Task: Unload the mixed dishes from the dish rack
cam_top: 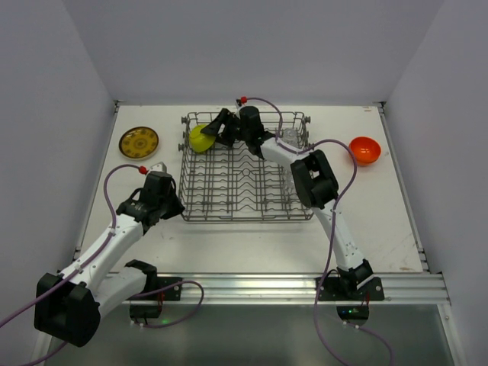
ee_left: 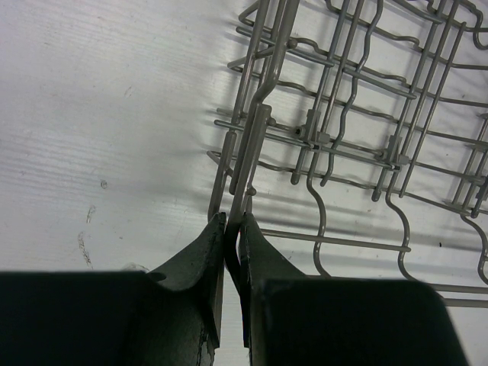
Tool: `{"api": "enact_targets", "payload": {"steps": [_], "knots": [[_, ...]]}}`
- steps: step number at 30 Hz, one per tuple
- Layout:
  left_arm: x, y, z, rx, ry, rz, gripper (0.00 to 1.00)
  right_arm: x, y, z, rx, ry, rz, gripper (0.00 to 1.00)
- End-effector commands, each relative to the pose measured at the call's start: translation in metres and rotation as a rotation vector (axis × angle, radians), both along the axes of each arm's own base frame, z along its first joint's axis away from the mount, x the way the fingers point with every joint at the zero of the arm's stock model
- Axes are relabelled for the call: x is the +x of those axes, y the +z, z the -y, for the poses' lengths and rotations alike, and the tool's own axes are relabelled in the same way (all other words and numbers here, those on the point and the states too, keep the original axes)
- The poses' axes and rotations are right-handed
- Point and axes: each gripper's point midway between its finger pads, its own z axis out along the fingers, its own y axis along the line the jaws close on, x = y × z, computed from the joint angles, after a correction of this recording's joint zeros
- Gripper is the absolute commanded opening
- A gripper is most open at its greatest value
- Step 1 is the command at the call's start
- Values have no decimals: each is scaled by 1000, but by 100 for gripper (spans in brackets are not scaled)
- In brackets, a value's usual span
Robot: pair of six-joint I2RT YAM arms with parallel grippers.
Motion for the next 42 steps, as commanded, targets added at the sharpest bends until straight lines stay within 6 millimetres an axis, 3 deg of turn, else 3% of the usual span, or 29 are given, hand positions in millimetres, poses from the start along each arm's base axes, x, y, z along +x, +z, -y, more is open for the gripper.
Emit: {"api": "enact_targets", "payload": {"steps": [1,12,19,26,29,31,33,36,39,40,41,42], "knots": [[-1,5,0,23,-41,7,0,-3,65,-15,101,38,129,69],[-1,5,1,23,-46,5,0,1,58,-20,131,35,118,53],[-2,5,1,22,-47,4,0,-1,48,-26,169,40,103,31],[-2,5,1,21,-47,5,0,-3,50,-30,181,58,111,27],[-2,6,1,21,-45,8,0,-2,44,-32,185,62,109,20],[-2,6,1,21,-45,7,0,-2,40,-32,199,65,95,9],[-2,6,1,22,-46,7,0,-5,45,-34,223,79,103,1],[-2,5,1,23,-44,6,0,-9,51,-32,236,87,120,0],[-2,5,0,23,-42,6,0,-17,70,-27,255,99,152,0],[-2,6,1,24,-42,8,0,-23,98,-25,287,106,203,0],[-3,6,1,23,-41,8,0,-28,93,-21,279,103,191,0],[-2,6,0,24,-40,10,0,-31,103,-18,289,102,211,0]]}}
